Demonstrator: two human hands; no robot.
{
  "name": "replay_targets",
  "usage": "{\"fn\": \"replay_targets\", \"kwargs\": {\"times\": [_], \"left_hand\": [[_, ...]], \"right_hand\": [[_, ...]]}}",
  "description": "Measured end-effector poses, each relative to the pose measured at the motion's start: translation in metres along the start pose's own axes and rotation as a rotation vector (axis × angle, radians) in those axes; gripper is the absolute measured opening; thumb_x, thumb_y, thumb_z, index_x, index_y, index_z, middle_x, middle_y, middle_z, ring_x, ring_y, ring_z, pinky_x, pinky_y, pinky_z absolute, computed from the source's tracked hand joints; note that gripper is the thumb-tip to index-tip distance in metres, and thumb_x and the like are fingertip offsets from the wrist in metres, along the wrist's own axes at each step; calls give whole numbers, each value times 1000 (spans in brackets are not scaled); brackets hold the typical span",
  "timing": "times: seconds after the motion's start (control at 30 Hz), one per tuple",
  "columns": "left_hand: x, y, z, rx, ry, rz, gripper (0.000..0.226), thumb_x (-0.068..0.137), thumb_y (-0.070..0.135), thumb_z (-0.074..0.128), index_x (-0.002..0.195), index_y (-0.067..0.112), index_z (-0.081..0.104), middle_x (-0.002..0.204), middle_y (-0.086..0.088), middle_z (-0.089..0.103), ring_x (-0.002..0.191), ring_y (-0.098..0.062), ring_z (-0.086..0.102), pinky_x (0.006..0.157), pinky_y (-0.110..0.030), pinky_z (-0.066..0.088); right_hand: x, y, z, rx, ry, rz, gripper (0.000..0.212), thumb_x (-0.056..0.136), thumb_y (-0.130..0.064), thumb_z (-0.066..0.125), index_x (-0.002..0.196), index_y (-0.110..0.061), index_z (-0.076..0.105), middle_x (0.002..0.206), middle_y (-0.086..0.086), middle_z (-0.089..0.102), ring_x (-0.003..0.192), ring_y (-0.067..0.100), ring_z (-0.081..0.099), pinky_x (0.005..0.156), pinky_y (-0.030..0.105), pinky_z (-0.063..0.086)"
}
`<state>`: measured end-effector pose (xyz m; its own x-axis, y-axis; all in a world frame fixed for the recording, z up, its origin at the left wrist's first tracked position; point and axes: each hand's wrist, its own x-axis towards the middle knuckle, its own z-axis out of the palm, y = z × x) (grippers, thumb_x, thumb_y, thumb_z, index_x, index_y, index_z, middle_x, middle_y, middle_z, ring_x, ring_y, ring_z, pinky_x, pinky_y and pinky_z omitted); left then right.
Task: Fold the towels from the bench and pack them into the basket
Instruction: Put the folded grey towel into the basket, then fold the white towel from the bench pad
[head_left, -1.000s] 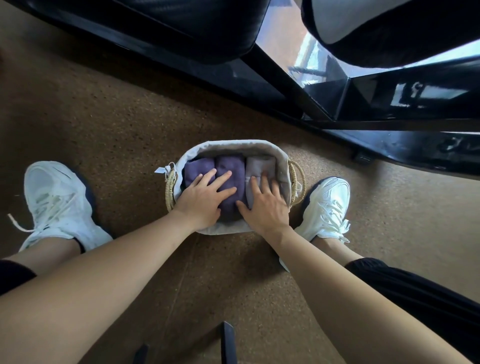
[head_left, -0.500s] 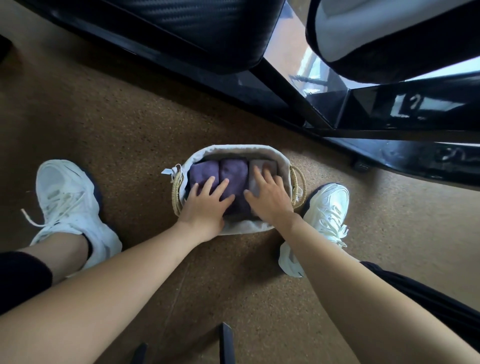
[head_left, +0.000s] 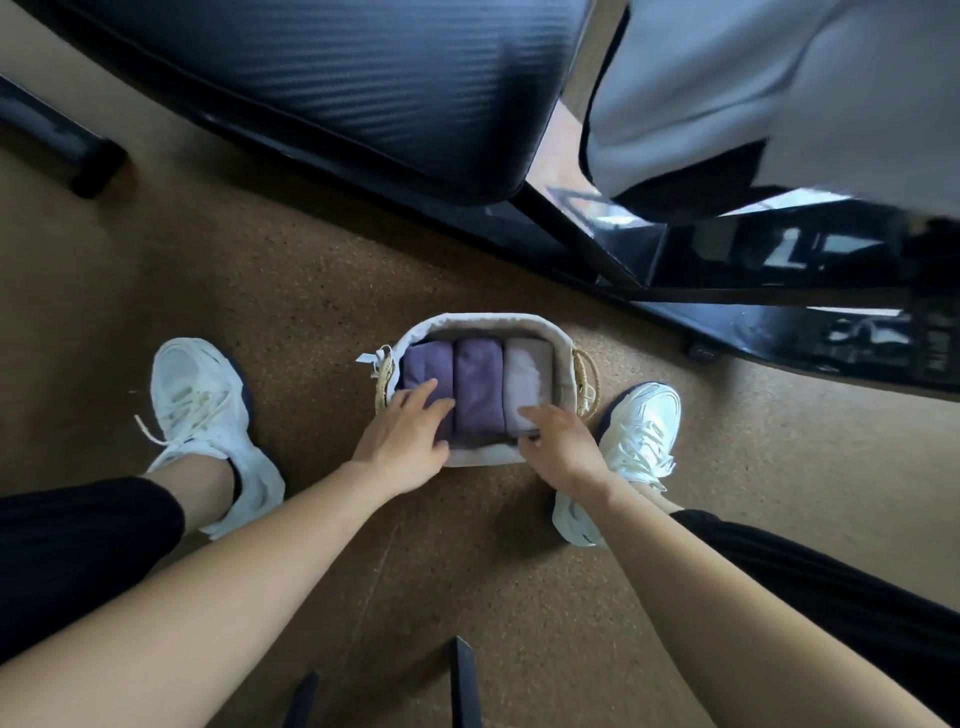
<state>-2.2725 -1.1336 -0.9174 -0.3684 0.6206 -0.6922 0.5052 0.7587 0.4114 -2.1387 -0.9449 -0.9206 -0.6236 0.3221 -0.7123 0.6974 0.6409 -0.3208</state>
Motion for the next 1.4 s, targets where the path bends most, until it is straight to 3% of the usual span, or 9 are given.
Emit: {"fn": "replay_targets", "kwargs": {"times": [0.2,0.43,0.63,0.77,0.9,1.0,1.07,1.17,1.4], "left_hand": [[-41,9,-54,-246,187,-90,49,95,27,64,143,25,54,151,0,50,138,-23,48,110,-39,43],[-108,56,-110,-613,443,-79,39,93,11,68,130,21,65,129,1,65,116,-18,63,101,-34,50],[-140,121,-175,-756,594,149,28,94,14,71,120,24,69,112,5,72,99,-10,67,91,-24,53],[-142,174,-217,-655,665,301,34,91,18,75,124,19,67,115,3,71,97,-12,67,89,-26,54],[-131,217,-251,-500,670,365,61,89,24,77,144,19,51,135,-4,58,119,-20,59,103,-39,49],[-122,237,-266,-462,636,318,50,92,27,71,140,22,56,131,-3,62,114,-24,64,97,-40,52],[-118,243,-272,-419,662,265,19,95,32,66,111,22,69,109,-2,72,99,-27,69,80,-36,52],[-120,242,-281,-459,684,231,26,97,39,65,78,20,65,78,1,68,78,-24,63,66,-35,46],[-158,253,-349,-703,738,385,32,94,45,69,76,18,72,64,10,66,63,-11,54,59,-28,42]], "right_hand": [[-48,-35,-49,-13,134,-87,35,93,-22,61,127,-20,69,123,6,71,113,28,65,94,35,52],[-144,-78,-126,190,683,-278,11,87,-21,77,98,-18,76,93,1,64,77,23,65,69,40,56],[-202,-100,-215,375,1194,-409,17,80,-12,84,86,-9,69,90,-2,53,62,7,51,58,30,50],[-224,-91,-265,428,1405,-320,41,75,-11,88,106,-6,61,112,10,47,77,1,47,69,31,56],[-223,-71,-299,239,1295,-212,82,72,-14,89,138,-24,43,137,10,33,116,30,49,80,35,52],[-221,-62,-317,246,1192,-230,60,84,-19,80,133,-31,48,126,4,51,100,31,61,75,44,56],[-222,-60,-329,317,1153,-224,37,90,-21,74,121,-28,55,111,3,60,84,27,64,72,40,55],[-224,-59,-351,395,1110,-165,9,92,-12,68,95,-21,66,92,1,66,76,26,63,69,34,49],[-241,-55,-406,503,1055,-177,22,93,-10,63,85,-29,71,83,2,65,78,24,61,69,29,44]]}}
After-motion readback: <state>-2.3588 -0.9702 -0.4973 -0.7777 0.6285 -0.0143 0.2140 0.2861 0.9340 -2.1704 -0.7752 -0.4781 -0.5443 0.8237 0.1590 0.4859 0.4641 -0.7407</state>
